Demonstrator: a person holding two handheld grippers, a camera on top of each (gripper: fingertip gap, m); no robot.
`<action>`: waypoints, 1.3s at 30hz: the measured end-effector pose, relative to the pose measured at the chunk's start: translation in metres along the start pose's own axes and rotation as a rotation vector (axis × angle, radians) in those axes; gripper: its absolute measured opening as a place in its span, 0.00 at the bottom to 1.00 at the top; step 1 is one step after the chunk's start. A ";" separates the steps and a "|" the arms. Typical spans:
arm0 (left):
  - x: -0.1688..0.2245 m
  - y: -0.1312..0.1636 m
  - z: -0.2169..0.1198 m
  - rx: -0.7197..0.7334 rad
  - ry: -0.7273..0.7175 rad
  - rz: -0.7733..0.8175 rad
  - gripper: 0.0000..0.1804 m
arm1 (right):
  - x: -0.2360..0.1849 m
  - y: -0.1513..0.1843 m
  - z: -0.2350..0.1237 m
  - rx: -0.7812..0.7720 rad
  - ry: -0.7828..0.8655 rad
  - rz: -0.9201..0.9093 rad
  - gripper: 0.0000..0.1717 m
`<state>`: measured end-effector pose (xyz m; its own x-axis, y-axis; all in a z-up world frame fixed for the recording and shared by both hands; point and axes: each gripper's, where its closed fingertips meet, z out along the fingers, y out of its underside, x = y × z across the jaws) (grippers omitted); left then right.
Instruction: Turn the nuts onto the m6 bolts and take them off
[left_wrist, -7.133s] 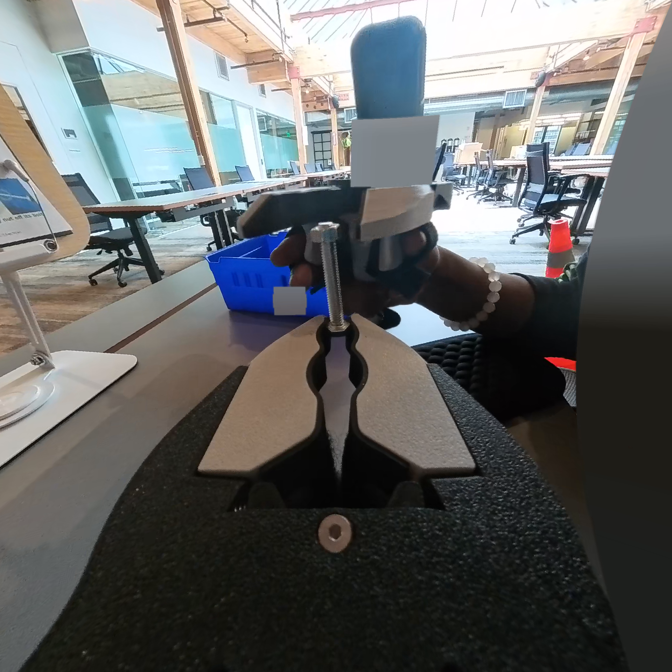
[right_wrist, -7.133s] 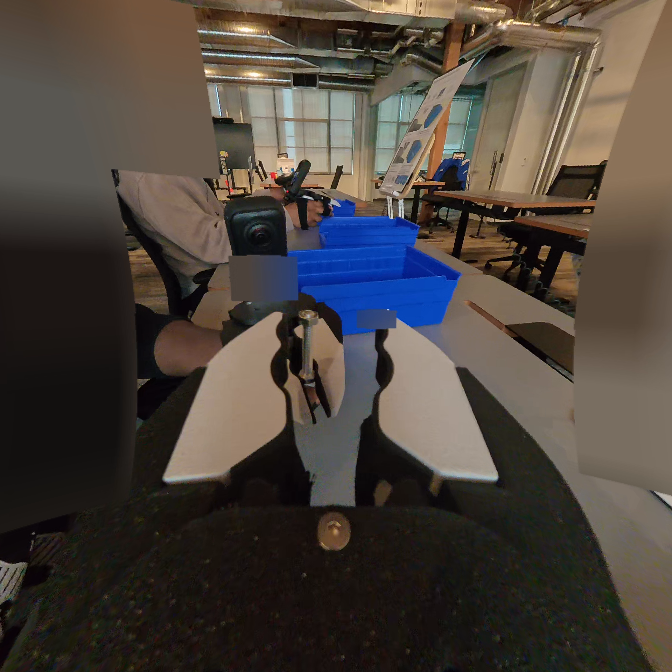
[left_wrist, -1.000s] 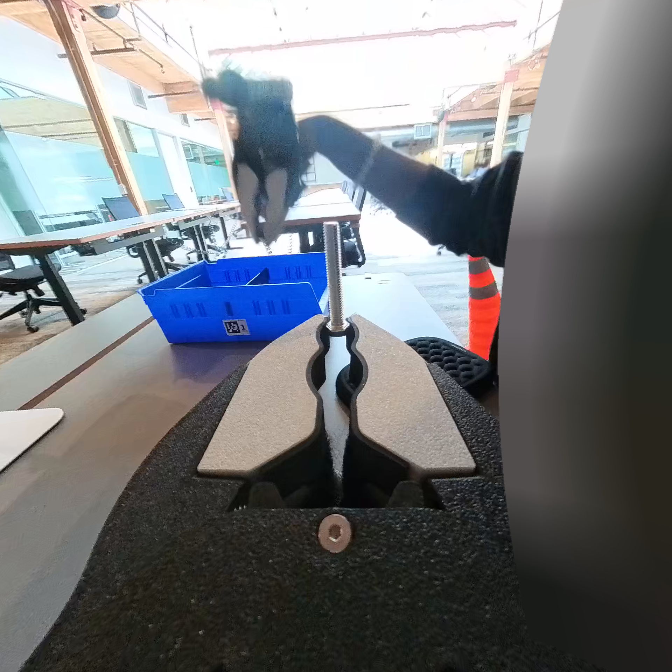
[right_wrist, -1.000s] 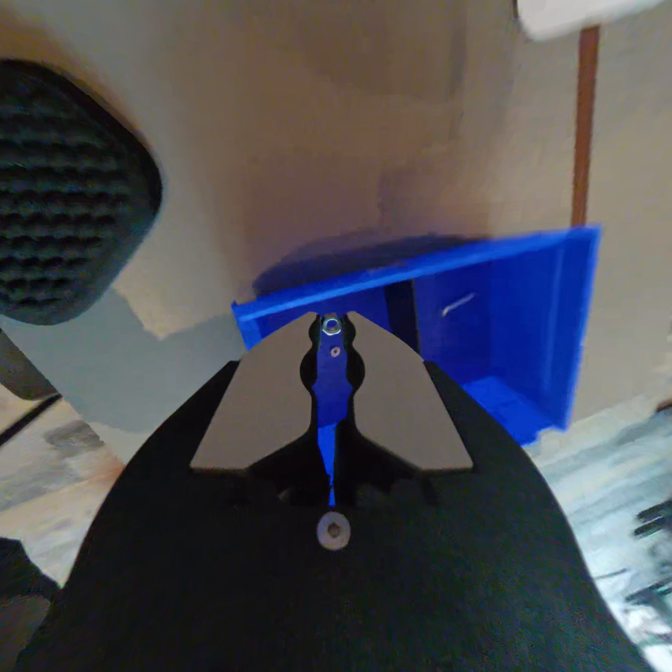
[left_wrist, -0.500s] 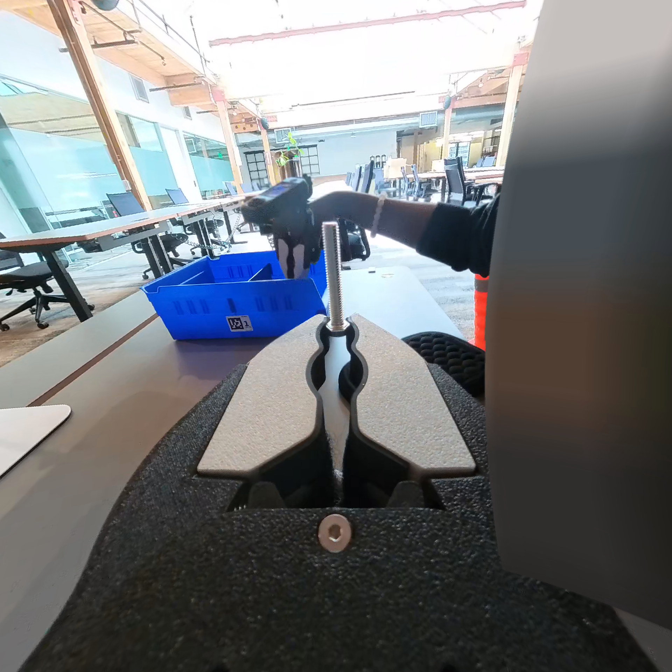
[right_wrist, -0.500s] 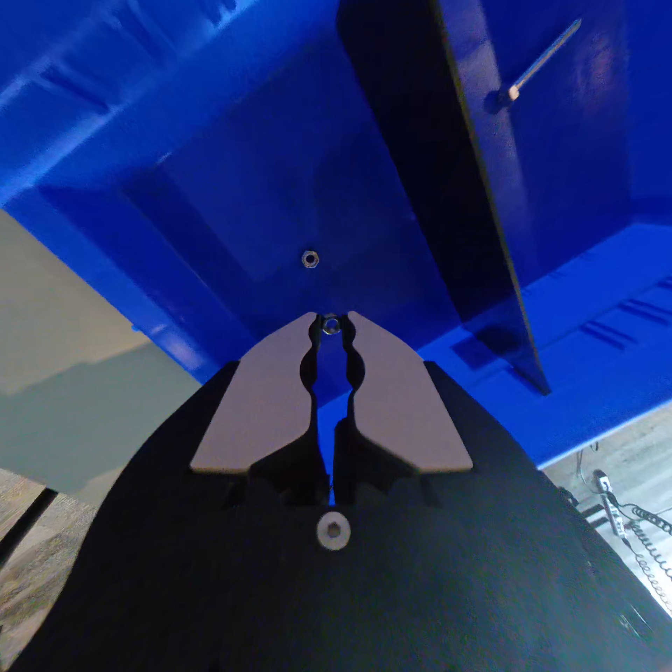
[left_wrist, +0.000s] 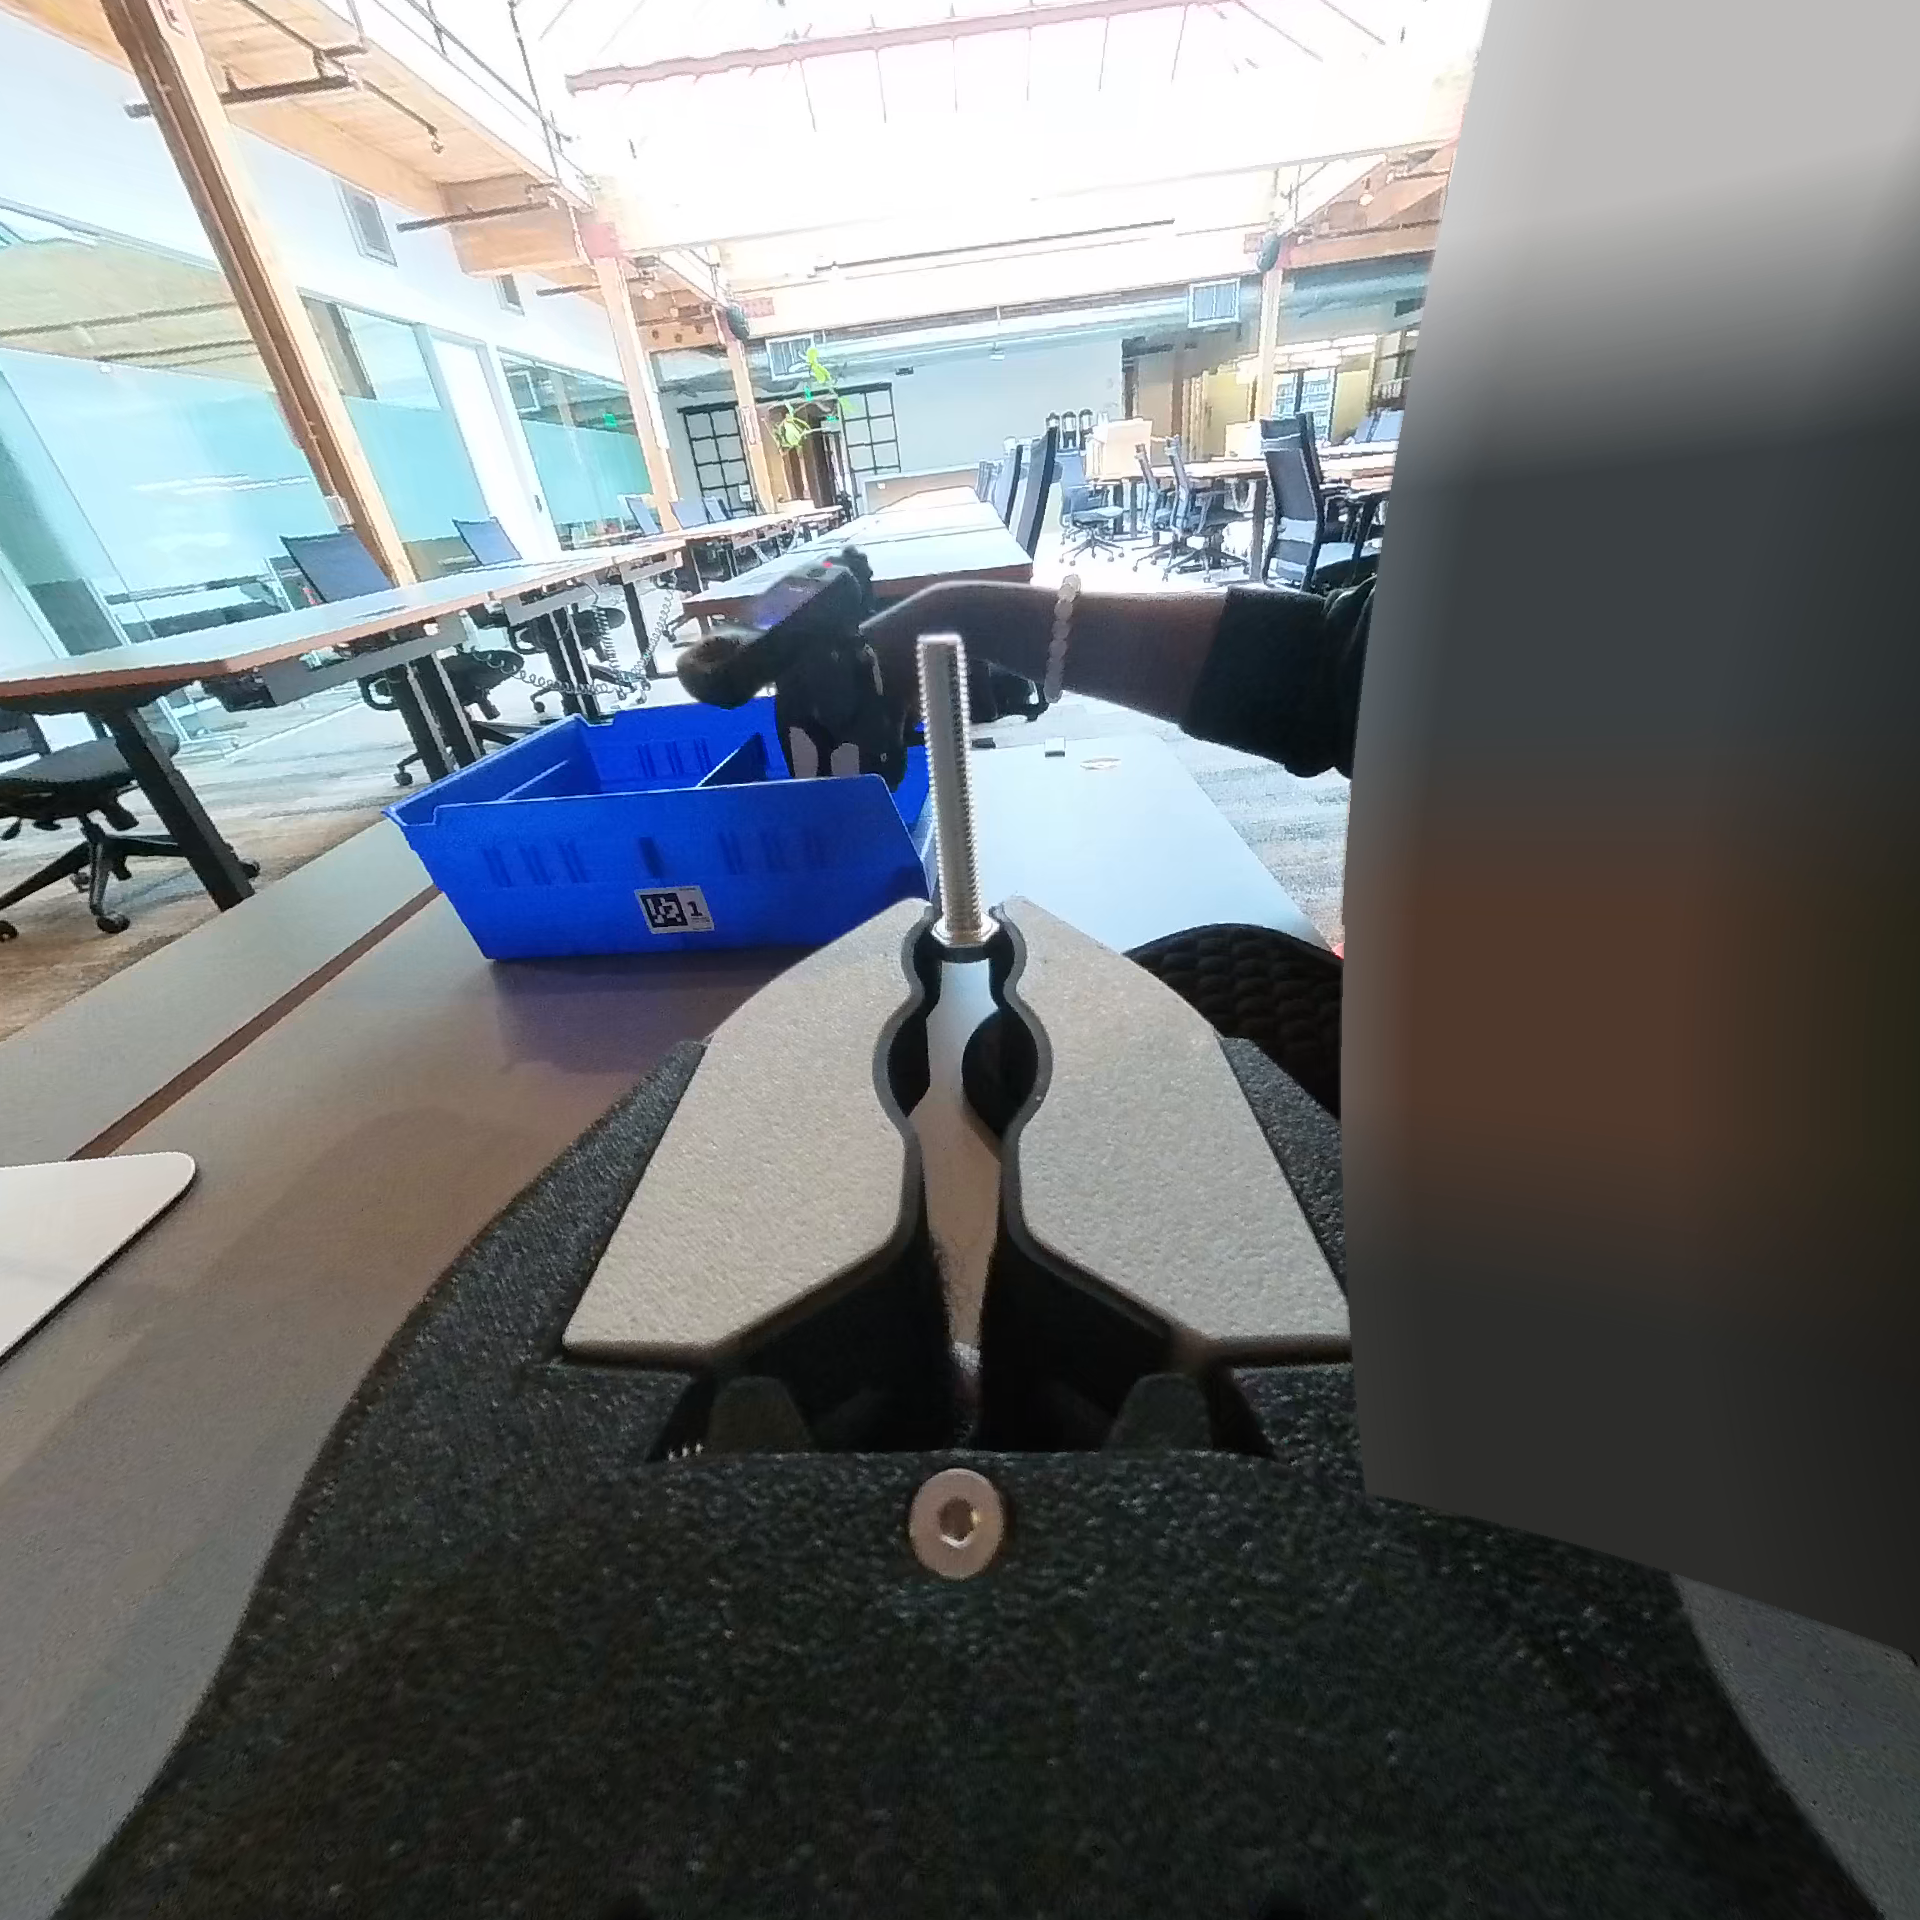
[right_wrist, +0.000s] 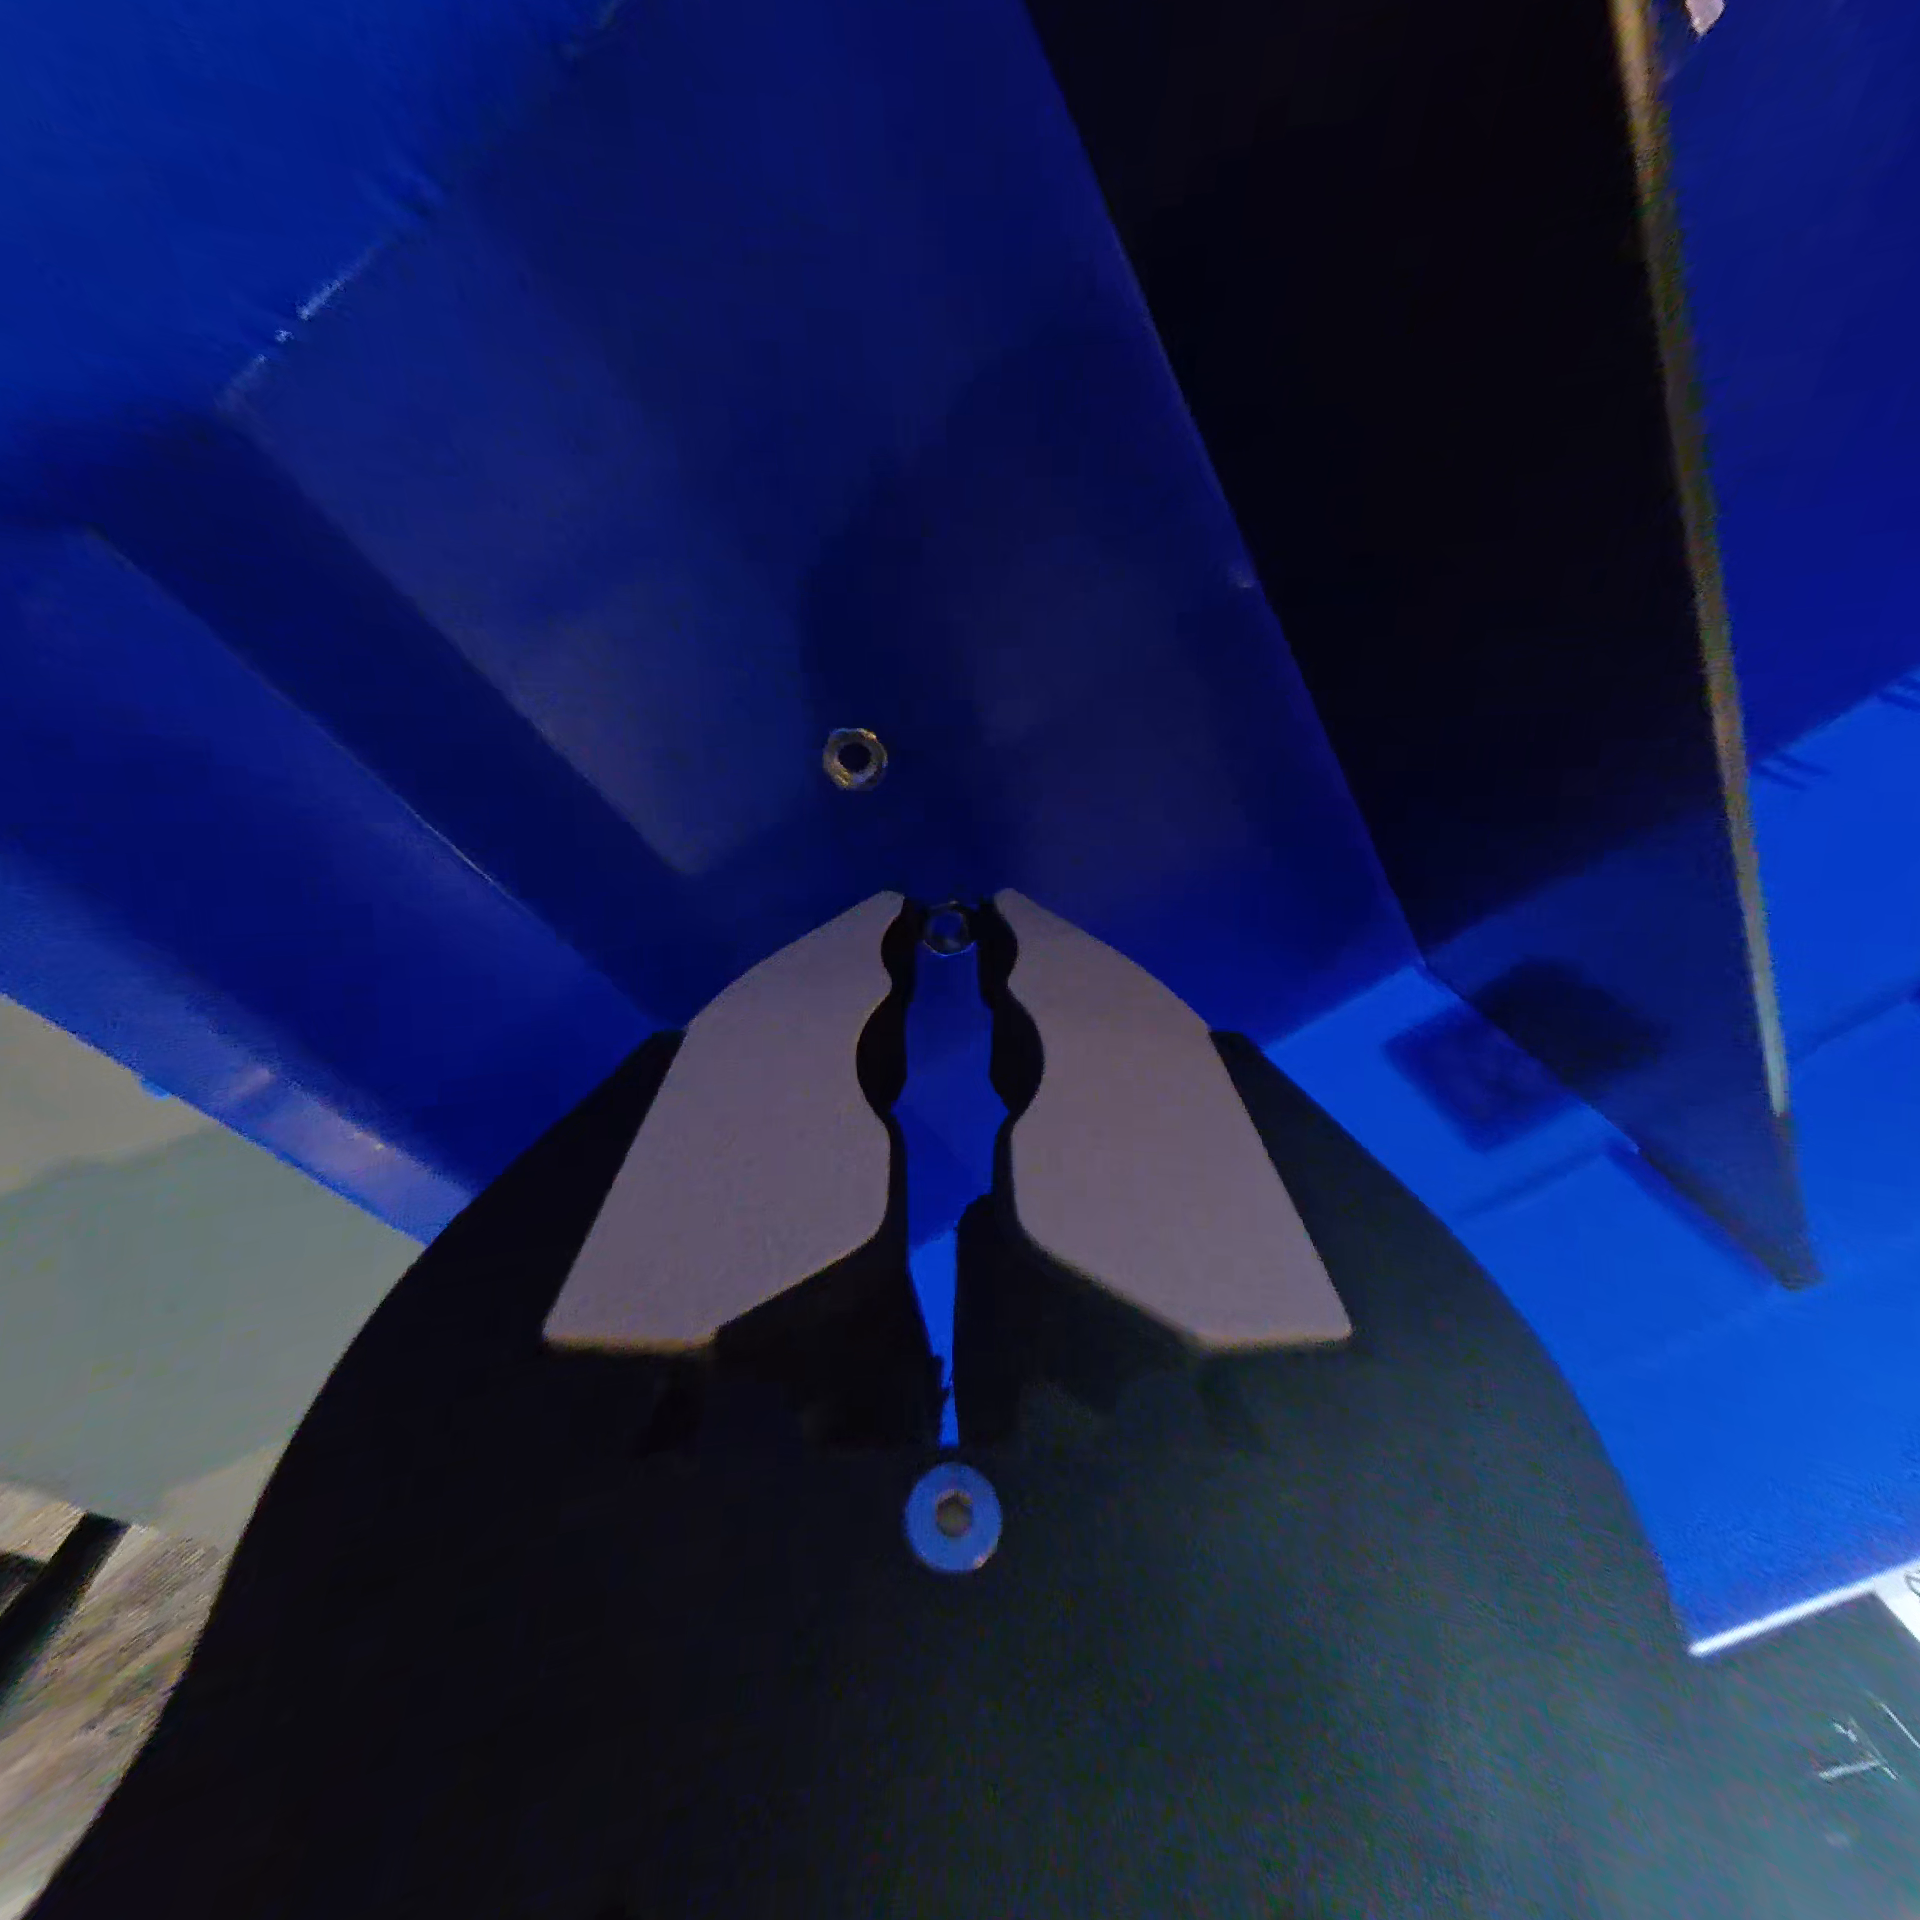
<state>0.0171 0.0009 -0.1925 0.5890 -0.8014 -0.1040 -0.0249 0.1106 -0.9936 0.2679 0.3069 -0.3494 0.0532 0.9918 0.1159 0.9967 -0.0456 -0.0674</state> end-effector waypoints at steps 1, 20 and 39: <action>0.000 0.000 0.000 -0.002 0.001 -0.001 0.04 | 0.000 0.000 0.000 0.006 -0.004 0.004 0.06; 0.002 0.005 0.004 -0.017 0.009 -0.011 0.04 | -0.109 -0.141 -0.151 0.449 0.025 -0.393 0.14; 0.005 0.007 0.005 -0.030 0.022 -0.009 0.05 | -0.316 -0.267 -0.205 0.569 -0.155 -1.163 0.09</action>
<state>0.0242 0.0004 -0.1999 0.5714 -0.8151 -0.0952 -0.0437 0.0856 -0.9954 -0.0025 -0.0183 -0.1646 -0.8636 0.4209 0.2774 0.2862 0.8624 -0.4176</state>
